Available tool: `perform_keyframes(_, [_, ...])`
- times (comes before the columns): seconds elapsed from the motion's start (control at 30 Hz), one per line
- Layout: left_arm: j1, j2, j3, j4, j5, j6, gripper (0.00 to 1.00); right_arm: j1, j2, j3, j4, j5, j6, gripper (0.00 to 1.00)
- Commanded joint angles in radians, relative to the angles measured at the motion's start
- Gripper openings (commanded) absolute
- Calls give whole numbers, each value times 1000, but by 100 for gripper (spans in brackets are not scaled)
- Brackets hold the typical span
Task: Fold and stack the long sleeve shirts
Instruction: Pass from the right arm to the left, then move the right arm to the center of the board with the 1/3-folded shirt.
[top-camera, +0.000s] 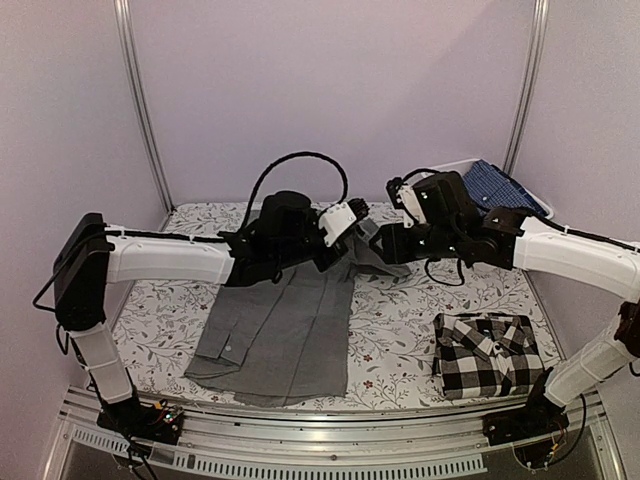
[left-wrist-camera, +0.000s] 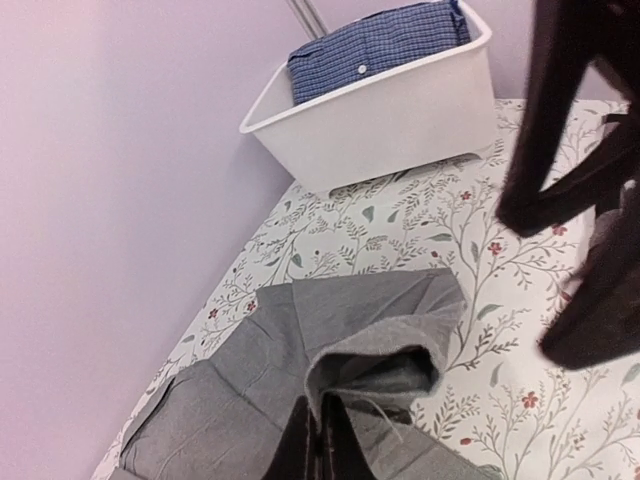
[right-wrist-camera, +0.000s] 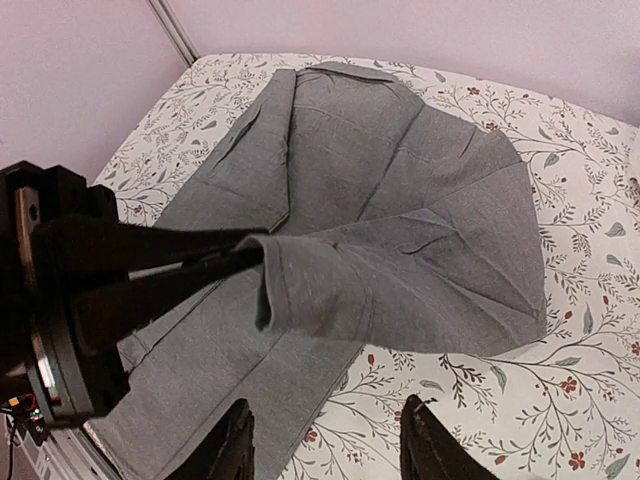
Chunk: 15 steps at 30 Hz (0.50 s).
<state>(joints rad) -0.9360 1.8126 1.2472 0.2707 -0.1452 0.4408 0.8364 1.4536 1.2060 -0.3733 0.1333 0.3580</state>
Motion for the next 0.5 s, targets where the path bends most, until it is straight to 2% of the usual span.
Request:
perform_keyframes(0.0, [75, -35, 45, -25, -77, -124, 0, 6, -76, -41, 50, 62, 20, 54])
perform_keyframes(0.23, [188, -65, 73, -129, -179, -243, 0, 7, -61, -105, 82, 44, 87, 54])
perform_keyframes(0.47, [356, -119, 25, -282, -179, -449, 0, 7, 54, -132, 183, -103, 138, 45])
